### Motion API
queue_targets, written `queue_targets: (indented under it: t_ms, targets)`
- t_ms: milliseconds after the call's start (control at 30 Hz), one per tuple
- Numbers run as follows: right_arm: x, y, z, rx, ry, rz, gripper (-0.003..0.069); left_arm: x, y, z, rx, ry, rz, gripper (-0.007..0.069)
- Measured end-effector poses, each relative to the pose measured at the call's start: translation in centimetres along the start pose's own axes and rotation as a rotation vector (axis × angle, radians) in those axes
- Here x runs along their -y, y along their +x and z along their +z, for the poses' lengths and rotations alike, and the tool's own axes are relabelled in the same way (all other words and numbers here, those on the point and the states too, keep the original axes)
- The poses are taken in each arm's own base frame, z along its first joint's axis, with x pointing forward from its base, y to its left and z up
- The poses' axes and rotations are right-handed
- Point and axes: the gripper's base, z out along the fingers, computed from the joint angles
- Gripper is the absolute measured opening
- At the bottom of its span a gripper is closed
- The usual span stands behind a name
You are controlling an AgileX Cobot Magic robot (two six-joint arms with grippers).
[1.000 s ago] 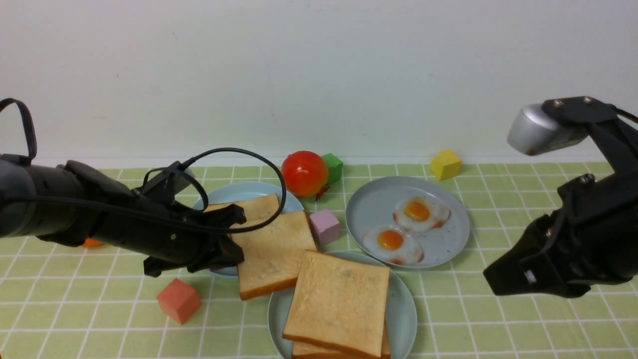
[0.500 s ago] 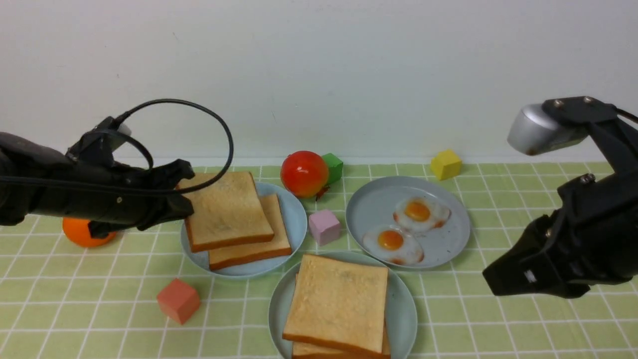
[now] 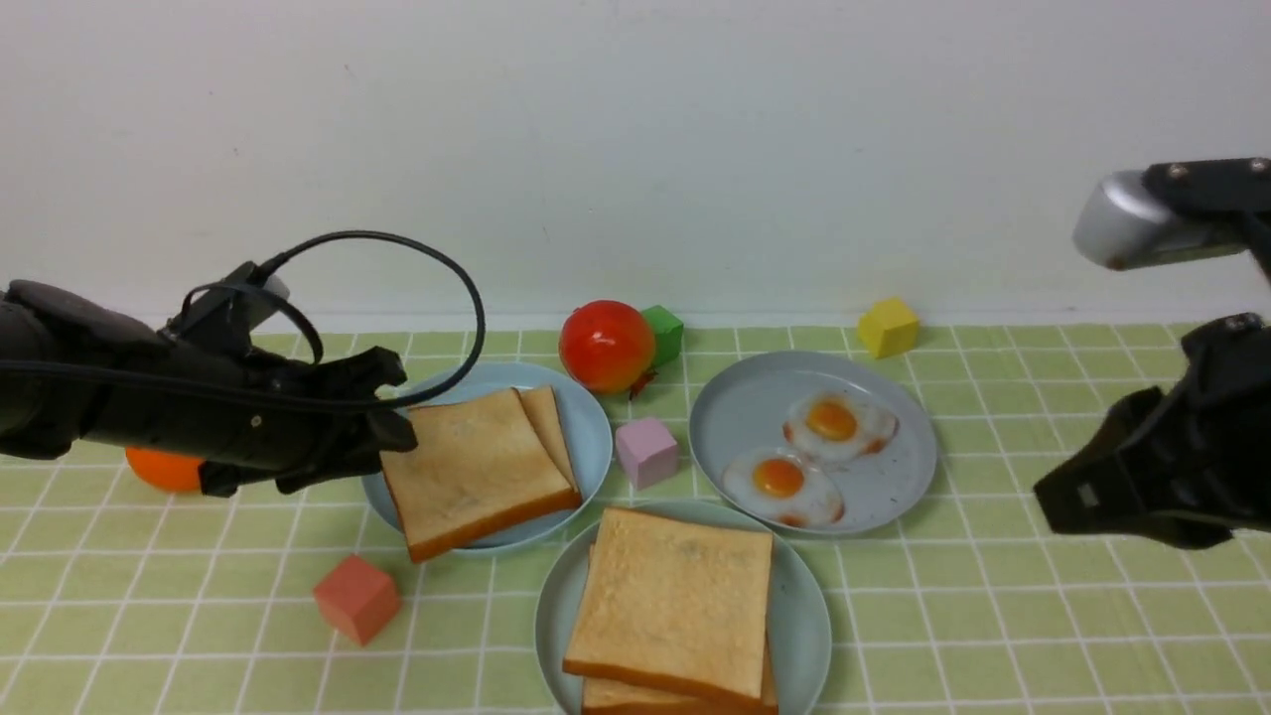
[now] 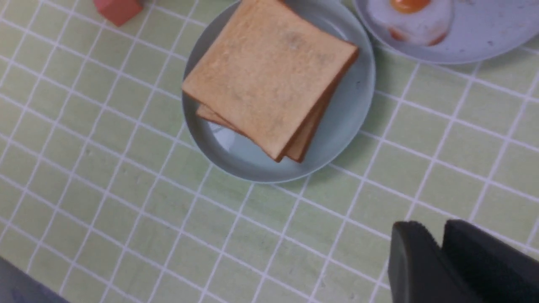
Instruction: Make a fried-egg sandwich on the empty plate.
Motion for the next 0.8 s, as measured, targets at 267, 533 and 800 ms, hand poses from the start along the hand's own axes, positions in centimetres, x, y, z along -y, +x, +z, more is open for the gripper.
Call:
queue_targets:
  t_ms: [267, 533, 800]
  targets:
    - [-0.2, 4.5, -6.0, 0.263, 0.056, 0.011, -0.0011, 3.6, 0.2, -5.1, -0.016, 0.129, 0.120, 0.0510]
    - [1.1, 13.6, -5.8, 0.580, 0.090, -0.033, -0.0012, 7.9, 3.7, -16.1, 0.045, 0.244, 0.305, 0.0372]
    - [2.6, 18.9, -3.5, 0.781, 0.166, -0.117, -0.0011, 6.1, 13.3, -22.7, -0.010, 0.235, 0.386, 0.0004]
